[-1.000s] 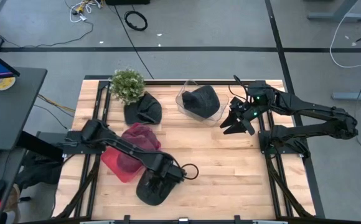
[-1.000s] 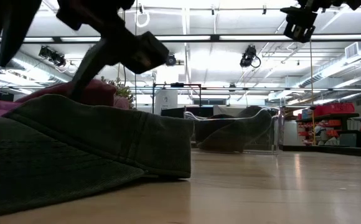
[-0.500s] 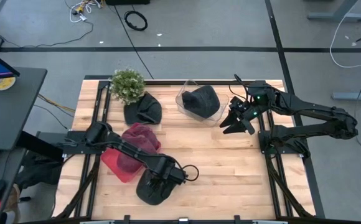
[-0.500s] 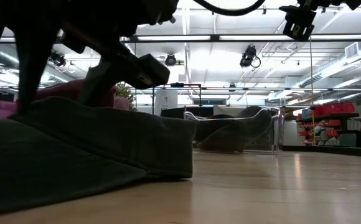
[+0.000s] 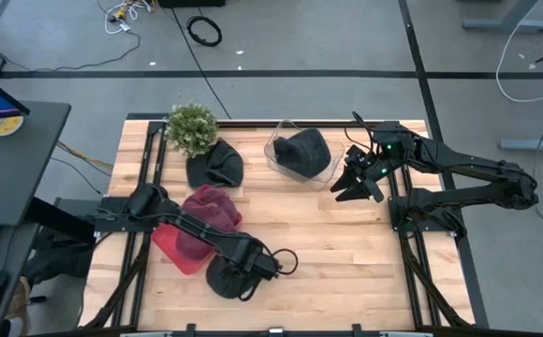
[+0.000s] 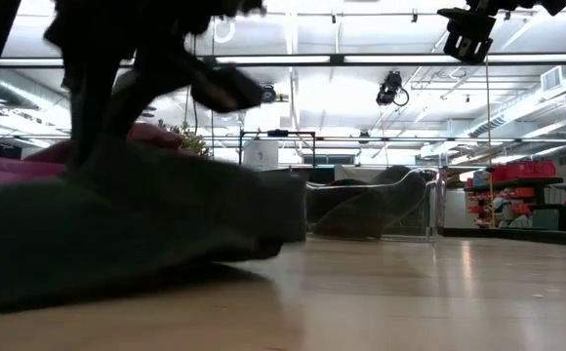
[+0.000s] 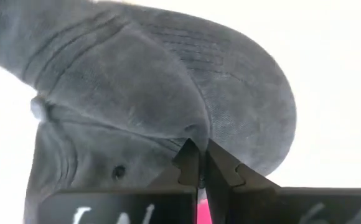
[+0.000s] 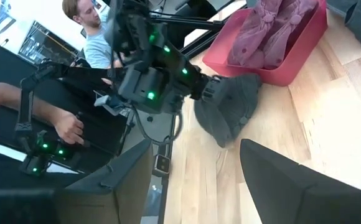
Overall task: Pick & Place hat
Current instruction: Put the bottom black cap into the transparent bin, then put the black cap into the transparent bin
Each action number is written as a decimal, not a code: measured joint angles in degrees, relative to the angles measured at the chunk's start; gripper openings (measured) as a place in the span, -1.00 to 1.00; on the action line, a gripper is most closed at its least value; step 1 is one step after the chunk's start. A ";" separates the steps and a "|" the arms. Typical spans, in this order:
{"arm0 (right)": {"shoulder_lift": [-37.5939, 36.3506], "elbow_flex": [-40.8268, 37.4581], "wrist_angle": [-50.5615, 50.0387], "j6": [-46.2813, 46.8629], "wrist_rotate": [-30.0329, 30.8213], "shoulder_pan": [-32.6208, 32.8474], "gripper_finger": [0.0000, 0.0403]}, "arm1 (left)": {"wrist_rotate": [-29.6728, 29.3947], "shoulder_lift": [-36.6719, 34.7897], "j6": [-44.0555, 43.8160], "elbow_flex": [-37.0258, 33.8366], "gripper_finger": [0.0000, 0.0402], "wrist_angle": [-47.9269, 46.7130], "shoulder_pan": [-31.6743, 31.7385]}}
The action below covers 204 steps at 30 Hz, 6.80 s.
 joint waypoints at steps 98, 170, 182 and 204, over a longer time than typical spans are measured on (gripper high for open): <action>-0.85 12.80 -10.79 -5.95 38.46 -4.56 -0.97 | -41.20 -17.63 -28.53 37.33 -0.27 16.59 25.88; 53.38 36.26 -40.84 -24.20 34.17 -20.70 -0.13 | -41.13 -18.00 -29.78 37.29 -0.37 2.59 25.83; 45.36 36.35 -40.49 -24.28 33.92 -21.35 0.28 | -41.08 -17.99 -30.38 37.29 -0.37 0.98 25.83; 26.07 36.52 -31.11 -9.90 30.50 -12.85 0.30 | -31.34 -13.93 -38.90 37.27 -0.37 -20.70 27.28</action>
